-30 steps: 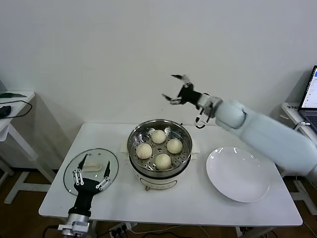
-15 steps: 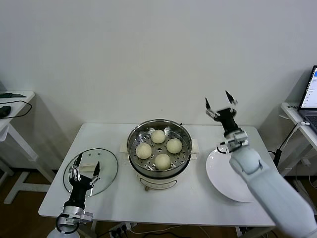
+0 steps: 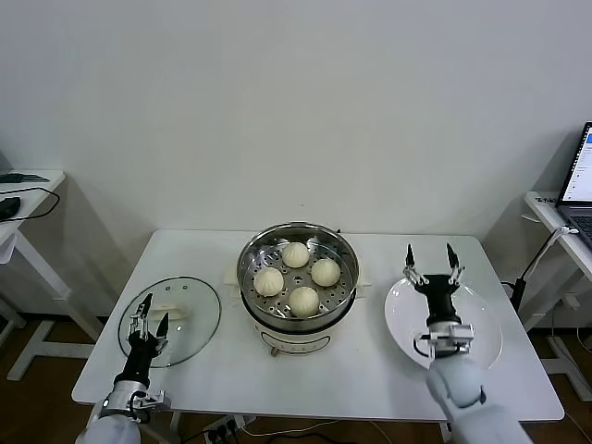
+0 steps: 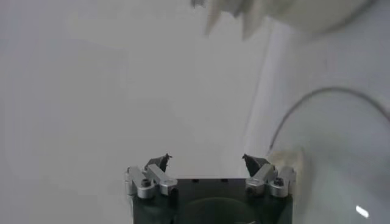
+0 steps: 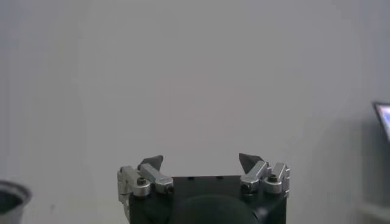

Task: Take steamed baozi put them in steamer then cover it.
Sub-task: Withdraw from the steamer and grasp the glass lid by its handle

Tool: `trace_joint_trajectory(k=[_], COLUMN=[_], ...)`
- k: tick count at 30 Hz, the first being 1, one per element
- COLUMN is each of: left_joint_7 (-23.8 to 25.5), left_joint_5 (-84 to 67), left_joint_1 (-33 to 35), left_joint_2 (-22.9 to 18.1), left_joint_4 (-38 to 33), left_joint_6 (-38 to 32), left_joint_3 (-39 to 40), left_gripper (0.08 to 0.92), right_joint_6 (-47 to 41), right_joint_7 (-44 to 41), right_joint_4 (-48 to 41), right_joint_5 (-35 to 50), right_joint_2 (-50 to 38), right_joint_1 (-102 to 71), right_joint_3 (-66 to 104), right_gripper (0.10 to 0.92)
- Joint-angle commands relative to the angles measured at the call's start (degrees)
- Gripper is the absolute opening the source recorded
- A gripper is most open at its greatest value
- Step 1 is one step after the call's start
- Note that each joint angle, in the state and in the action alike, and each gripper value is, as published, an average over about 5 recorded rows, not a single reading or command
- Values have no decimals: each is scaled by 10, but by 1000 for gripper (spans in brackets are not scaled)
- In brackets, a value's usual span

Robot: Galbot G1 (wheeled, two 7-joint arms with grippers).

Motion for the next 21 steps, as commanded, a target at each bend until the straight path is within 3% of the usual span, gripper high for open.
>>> trace_joint_trajectory(k=[1, 21], left_joint_7=[-10, -10], left_joint_5=[81, 106], left_joint_1=[-31, -86], left_joint_2=[2, 2], left_joint_4=[62, 110], left_joint_6=[9, 11], left_joint_3=[1, 18], left_gripper=[823, 823], right_joint_6=[19, 19], right_joint_7=[-2, -4], right_joint_4=[19, 23], right_joint_5=[-33, -41], right_joint_2=[81, 84], right_joint_1=[-97, -95], right_joint_3=[57, 61], right_gripper=[823, 823])
